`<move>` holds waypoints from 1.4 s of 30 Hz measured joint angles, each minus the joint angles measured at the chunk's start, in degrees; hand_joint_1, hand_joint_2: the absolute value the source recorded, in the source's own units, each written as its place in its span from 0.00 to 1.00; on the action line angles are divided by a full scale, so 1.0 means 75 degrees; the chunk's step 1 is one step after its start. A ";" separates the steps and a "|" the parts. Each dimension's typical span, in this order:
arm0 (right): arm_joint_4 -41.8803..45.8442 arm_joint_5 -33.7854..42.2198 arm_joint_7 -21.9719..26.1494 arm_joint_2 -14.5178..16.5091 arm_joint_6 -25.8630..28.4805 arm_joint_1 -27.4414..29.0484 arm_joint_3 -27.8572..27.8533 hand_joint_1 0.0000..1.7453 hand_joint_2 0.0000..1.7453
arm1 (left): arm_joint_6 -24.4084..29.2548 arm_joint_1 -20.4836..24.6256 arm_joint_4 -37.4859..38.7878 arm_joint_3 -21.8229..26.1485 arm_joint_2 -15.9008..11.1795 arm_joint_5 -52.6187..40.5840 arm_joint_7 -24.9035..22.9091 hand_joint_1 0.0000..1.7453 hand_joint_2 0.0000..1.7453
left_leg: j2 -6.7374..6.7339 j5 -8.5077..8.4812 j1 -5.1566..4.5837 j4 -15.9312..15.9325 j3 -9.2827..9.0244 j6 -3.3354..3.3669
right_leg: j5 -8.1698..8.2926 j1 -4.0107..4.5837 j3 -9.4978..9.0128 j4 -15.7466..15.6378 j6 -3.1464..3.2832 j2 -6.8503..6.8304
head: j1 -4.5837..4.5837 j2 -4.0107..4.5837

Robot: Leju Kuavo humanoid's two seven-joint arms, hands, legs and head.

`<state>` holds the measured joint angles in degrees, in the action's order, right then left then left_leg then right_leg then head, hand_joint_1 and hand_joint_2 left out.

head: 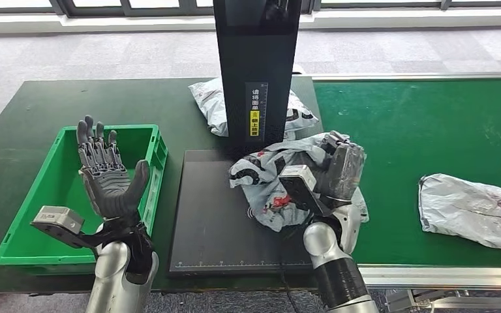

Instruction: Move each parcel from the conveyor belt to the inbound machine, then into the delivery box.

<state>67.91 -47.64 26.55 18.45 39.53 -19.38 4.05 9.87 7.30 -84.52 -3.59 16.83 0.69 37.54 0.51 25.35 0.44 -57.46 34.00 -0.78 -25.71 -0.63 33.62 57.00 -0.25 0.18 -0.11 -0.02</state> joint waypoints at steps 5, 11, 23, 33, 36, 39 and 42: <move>-0.0807 0.0339 0.0098 0.0028 -0.0036 -0.0195 0.0636 1.00 1.00 | 0.0036 0.0009 0.0274 -0.0022 0.0000 0.0110 0.0063 0.00 1.00 | 0.0001 0.0001 0.0001 0.0000 0.0001 0.0000 | -0.0003 0.0000 0.0001 -0.0001 0.0001 0.0000 | -0.0001 0.0000; -0.2054 0.0145 -0.0591 0.0033 -0.0579 -0.0562 0.1129 0.00 1.00 | 0.0049 0.0019 0.0542 -0.0031 -0.0003 0.0182 0.0098 0.00 1.00 | 0.0000 0.0001 0.0001 0.0000 0.0000 0.0000 | -0.0002 0.0000 -0.0001 -0.0002 0.0001 0.0000 | -0.0001 0.0000; -0.3281 -0.0024 -0.1021 0.0040 -0.0511 -0.0977 0.1390 0.00 0.00 | 0.0064 0.0029 0.0590 -0.0031 -0.0003 0.0208 0.0044 0.00 1.00 | -0.0003 0.0001 0.0001 -0.0001 -0.0001 -0.0001 | 0.0000 0.0000 0.0005 -0.0002 0.0001 0.0003 | 0.0000 0.0000; -0.2409 0.0655 -0.0218 -0.0052 -0.0047 -0.0757 0.1375 0.00 0.00 | 0.0165 0.0013 0.0383 -0.0038 -0.0003 0.0211 0.0027 0.00 1.00 | -0.0009 0.0000 0.0001 -0.0002 -0.0002 -0.0001 | 0.0000 0.0000 0.0008 -0.0002 0.0001 0.0006 | 0.0000 0.0000; -0.1765 0.0706 0.0488 -0.0055 0.0071 -0.0533 0.1197 0.00 0.75 | 0.0233 0.0008 0.0343 -0.0045 -0.0003 0.0222 0.0005 0.00 1.00 | -0.0009 0.0001 0.0001 -0.0002 -0.0002 -0.0001 | 0.0000 0.0000 0.0007 -0.0002 0.0001 0.0006 | 0.0000 0.0000; -0.1114 0.0793 0.1189 0.0025 0.0085 -0.0224 0.0851 0.00 1.00 | 0.0262 0.0007 0.0356 -0.0046 -0.0004 0.0234 -0.0001 0.00 1.00 | -0.0007 0.0002 0.0001 -0.0002 -0.0001 -0.0001 | -0.0001 0.0000 0.0007 -0.0003 0.0001 0.0005 | -0.0001 0.0000; -0.0445 0.1004 0.1644 0.0111 0.0086 0.0098 0.0487 0.00 1.00 | 0.0271 0.0007 0.0403 -0.0046 -0.0007 0.0243 0.0001 0.00 1.00 | -0.0006 0.0003 0.0001 -0.0002 0.0000 0.0000 | -0.0002 -0.0001 0.0006 -0.0003 0.0000 0.0004 | -0.0001 0.0000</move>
<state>64.58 -40.11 38.88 19.28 40.17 -18.64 7.69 11.91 7.35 -81.49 -3.93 16.78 2.52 37.55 0.47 25.37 0.45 -57.47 34.00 -0.78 -25.73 -0.63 33.67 56.97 -0.24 0.21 -0.11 -0.02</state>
